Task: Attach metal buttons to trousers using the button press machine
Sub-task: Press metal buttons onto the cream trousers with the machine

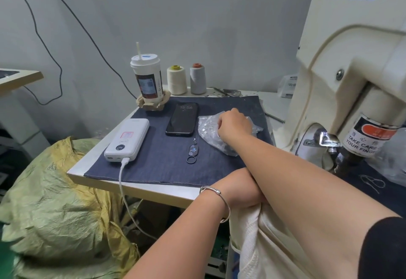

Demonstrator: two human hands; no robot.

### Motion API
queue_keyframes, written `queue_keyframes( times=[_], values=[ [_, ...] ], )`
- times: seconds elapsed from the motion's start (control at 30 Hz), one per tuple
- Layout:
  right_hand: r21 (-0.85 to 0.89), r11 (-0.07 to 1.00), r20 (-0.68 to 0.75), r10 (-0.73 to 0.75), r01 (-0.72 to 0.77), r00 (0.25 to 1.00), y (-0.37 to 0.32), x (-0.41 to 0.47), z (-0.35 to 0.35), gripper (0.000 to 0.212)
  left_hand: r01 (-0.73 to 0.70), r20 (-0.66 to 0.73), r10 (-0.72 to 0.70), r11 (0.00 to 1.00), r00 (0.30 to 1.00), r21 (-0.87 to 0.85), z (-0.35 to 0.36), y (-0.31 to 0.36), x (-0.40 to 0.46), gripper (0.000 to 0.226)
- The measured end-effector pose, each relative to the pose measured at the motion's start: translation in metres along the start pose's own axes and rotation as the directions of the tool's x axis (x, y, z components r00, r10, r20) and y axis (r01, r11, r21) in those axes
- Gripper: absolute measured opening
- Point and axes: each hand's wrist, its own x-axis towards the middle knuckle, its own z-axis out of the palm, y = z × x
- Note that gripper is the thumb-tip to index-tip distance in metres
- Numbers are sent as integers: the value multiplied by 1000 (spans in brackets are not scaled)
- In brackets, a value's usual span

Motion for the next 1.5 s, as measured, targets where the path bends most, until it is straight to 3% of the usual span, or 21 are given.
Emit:
queue_keyframes(
  times=[0.13,0.37,0.5,0.57,0.63,0.73,0.83,0.93,1.03,1.1,1.2,1.27,1.33,1.4,1.5],
  values=[
    [-16,999,18,-33,33,999,0,0,-1,30,-27,-29,29,998,999,53,0,-2,1,27],
    [-45,999,-11,-30,29,1000,-2,0,2,29,-31,7,31,1000,999,-2,1,0,-1,32],
    [-42,999,-57,-32,30,998,0,-2,1,25,-1,-12,1,1000,1000,9,2,2,1,30],
    [-37,998,-95,-44,40,994,2,-5,-2,22,40,-27,-39,999,999,36,2,0,2,17],
    [-28,998,-140,-68,65,988,4,-8,-6,20,73,-46,-70,995,996,61,1,-4,3,23],
    [83,991,-226,-84,105,971,9,-17,-17,15,152,-73,-153,988,986,-13,3,-3,0,10],
    [257,950,-318,-92,179,944,13,-39,-33,8,188,-97,-187,982,977,-3,6,2,-3,35],
    [570,805,-287,9,163,958,11,-77,-50,6,202,-109,-195,977,975,63,9,12,-7,44],
    [884,467,-59,70,20,996,18,-132,-67,14,260,-156,-251,965,955,44,9,17,-12,37],
    [947,300,105,47,-114,993,36,-171,-77,16,279,-143,-268,958,953,60,13,21,-15,32],
    [953,183,254,-44,-242,966,76,-222,-91,14,238,-140,-223,966,965,98,17,21,-15,9],
    [945,219,261,-53,-244,964,106,-245,-99,16,250,-131,-240,967,962,59,17,23,-16,15],
    [901,379,226,13,-214,974,135,-260,-105,14,283,-159,-275,959,948,28,16,21,-15,17],
    [833,524,127,132,-178,983,161,-263,-110,12,300,-173,-289,953,942,37,16,20,-15,16],
    [795,595,-17,222,-122,975,187,-253,-110,14,314,-186,-304,949,934,27,18,18,-15,24]
  ],
)
